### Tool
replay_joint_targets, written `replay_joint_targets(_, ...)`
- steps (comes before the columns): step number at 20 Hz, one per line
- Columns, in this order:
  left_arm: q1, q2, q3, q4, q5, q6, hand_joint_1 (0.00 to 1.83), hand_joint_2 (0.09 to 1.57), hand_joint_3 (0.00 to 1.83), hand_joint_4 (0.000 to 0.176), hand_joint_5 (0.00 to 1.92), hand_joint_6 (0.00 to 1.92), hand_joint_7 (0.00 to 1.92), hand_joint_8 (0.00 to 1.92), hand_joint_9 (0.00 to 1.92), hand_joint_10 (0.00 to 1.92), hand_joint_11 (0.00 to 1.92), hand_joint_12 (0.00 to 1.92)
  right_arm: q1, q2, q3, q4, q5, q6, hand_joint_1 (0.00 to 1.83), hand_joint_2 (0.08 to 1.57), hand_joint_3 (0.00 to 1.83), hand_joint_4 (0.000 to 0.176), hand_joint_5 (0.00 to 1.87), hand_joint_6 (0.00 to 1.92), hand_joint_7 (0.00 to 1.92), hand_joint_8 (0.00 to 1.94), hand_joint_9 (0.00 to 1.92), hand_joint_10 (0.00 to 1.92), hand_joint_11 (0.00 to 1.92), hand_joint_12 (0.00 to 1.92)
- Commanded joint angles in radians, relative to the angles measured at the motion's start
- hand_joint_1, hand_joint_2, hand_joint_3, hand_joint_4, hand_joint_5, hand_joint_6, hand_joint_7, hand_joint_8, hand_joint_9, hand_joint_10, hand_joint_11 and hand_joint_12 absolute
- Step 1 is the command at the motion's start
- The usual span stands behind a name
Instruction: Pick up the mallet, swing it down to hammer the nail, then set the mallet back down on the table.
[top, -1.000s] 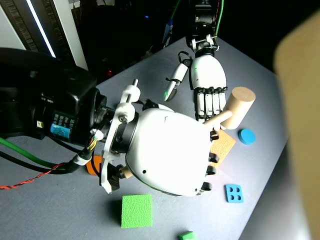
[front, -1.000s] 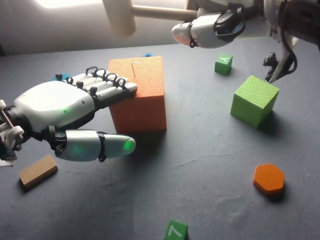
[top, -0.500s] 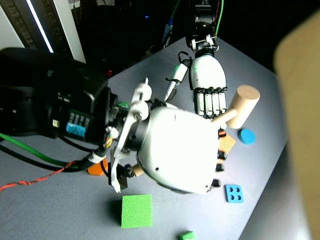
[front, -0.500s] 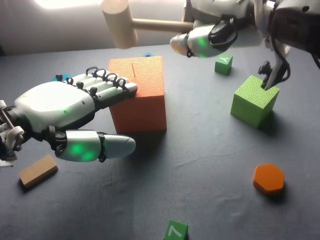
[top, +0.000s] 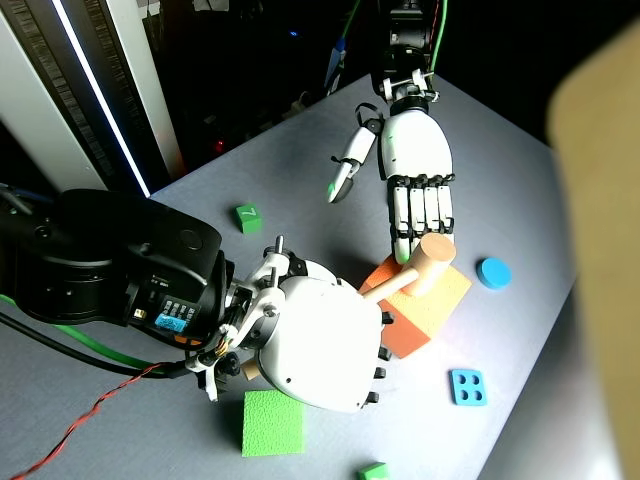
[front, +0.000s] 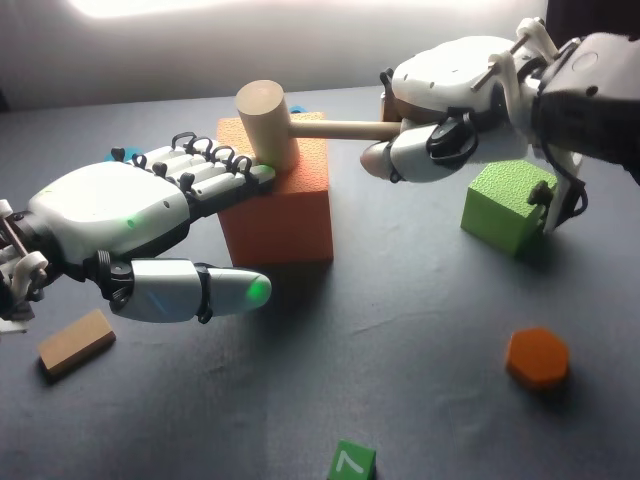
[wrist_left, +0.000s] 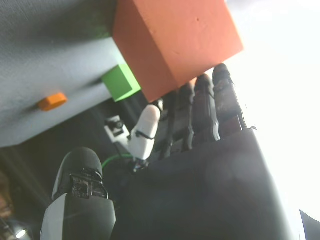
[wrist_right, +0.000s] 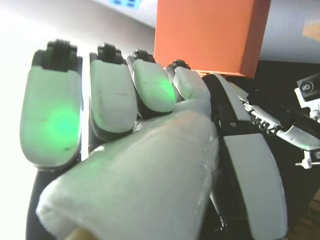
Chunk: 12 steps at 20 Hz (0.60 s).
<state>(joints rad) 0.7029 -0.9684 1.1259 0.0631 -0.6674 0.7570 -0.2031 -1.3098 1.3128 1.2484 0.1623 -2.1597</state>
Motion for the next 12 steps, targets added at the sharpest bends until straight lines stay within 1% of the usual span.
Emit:
replay_joint_targets(1,-0.002,-0.003,0.005,-0.006,-0.061,-0.005,0.0,1.19,0.0,0.0,0.11,0.01,0.13,0.01,0.09,0.01,0.02,0.01,0.044,0.014,0.002,-0.015,0.047,0.003,0.18,1.57,0.05,0.176,1.32,1.92,1.55,1.94,1.62,1.92,1.63,1.92)
replay_joint_targets(4,-0.002,-0.003,0.005,-0.006,-0.061,-0.005,0.0,1.18,0.0,0.0,0.11,0.0,0.13,0.01,0.09,0.01,0.01,0.01,0.088,0.021,0.002,-0.014,0.03,0.003,0.19,1.57,0.04,0.176,1.34,1.92,1.55,1.94,1.62,1.92,1.62,1.92)
replay_joint_targets(6,-0.002,-0.003,0.005,-0.006,-0.061,-0.005,0.0,1.18,0.0,0.0,0.11,0.0,0.12,0.0,0.08,0.0,0.0,0.0,0.101,0.023,0.002,-0.014,0.027,0.003,0.21,1.57,0.03,0.176,1.34,1.92,1.56,1.94,1.63,1.92,1.63,1.92)
replay_joint_targets(9,-0.001,-0.003,0.005,-0.006,-0.061,-0.005,0.0,1.19,0.0,0.0,0.12,0.01,0.13,0.01,0.09,0.01,0.02,0.01,0.09,0.028,0.001,-0.014,0.032,-0.006,0.2,1.57,0.03,0.176,1.34,1.92,1.57,1.94,1.64,1.92,1.64,1.92)
replay_joint_targets(10,-0.001,-0.003,0.005,-0.006,-0.061,-0.005,0.0,1.19,0.0,0.0,0.13,0.01,0.13,0.0,0.09,0.0,0.02,0.01,0.085,0.035,-0.005,-0.014,0.032,-0.006,0.22,1.57,0.02,0.176,1.34,1.92,1.57,1.94,1.64,1.92,1.65,1.92)
replay_joint_targets(11,-0.001,-0.003,0.005,-0.006,-0.061,-0.005,0.0,1.19,0.0,0.0,0.12,0.0,0.13,0.0,0.08,0.0,0.02,0.01,0.082,0.044,-0.013,-0.014,0.032,-0.006,0.23,1.57,0.02,0.176,1.33,1.92,1.56,1.94,1.63,1.92,1.65,1.92)
replay_joint_targets(12,0.0,-0.003,0.005,-0.006,-0.061,-0.005,0.0,1.19,0.0,0.0,0.12,0.0,0.13,0.0,0.09,0.0,0.02,0.01,0.08,0.071,-0.041,-0.015,0.029,-0.007,0.23,1.57,0.02,0.176,1.32,1.92,1.55,1.94,1.63,1.92,1.64,1.92)
